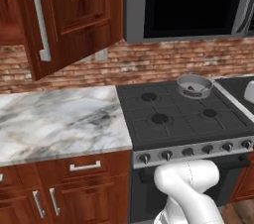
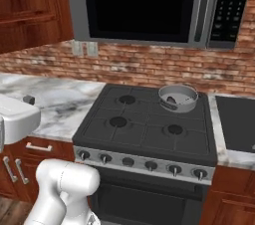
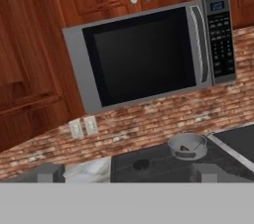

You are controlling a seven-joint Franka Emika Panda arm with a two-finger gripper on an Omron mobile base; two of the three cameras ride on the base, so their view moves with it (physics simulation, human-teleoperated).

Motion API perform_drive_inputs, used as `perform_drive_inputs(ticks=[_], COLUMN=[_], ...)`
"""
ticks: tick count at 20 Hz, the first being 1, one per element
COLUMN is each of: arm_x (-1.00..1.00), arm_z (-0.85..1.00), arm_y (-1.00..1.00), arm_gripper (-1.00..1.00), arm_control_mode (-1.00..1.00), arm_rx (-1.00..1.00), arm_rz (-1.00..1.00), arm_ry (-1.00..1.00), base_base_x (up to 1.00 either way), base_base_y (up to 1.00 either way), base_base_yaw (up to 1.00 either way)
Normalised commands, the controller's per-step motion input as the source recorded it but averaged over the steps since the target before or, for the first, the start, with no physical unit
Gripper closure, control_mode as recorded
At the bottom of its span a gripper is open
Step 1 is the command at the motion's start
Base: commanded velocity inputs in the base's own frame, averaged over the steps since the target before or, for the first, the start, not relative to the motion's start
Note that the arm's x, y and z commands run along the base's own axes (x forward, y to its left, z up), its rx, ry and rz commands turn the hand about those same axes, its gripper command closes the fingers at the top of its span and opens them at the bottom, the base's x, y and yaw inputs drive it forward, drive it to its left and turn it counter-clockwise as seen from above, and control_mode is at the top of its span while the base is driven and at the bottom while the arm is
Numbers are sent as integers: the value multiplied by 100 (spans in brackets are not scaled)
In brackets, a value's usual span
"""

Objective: Open the cabinet and move the ladle to the pot. Then close the cabinet.

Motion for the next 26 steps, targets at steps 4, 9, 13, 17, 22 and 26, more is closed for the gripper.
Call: perform_drive_inputs(ticks=[4,9,13,17,22,26], arm_x=[0,0,0,0,0,0], arm_z=[0,0,0,0,0,0], arm_y=[0,0,0,0,0,0], arm_gripper=[-100,-100,-100,-100,-100,-100], arm_control_mode=[100,100,100,100,100,100], arm_rx=[0,0,0,0,0,0], arm_rz=[0,0,0,0,0,0], arm_ry=[0,0,0,0,0,0], base_base_x=[-41,-34,-31,-19,-8,-2], base_base_y=[64,76,81,81,78,66], base_base_yaw=[0,0,0,0,0,0])
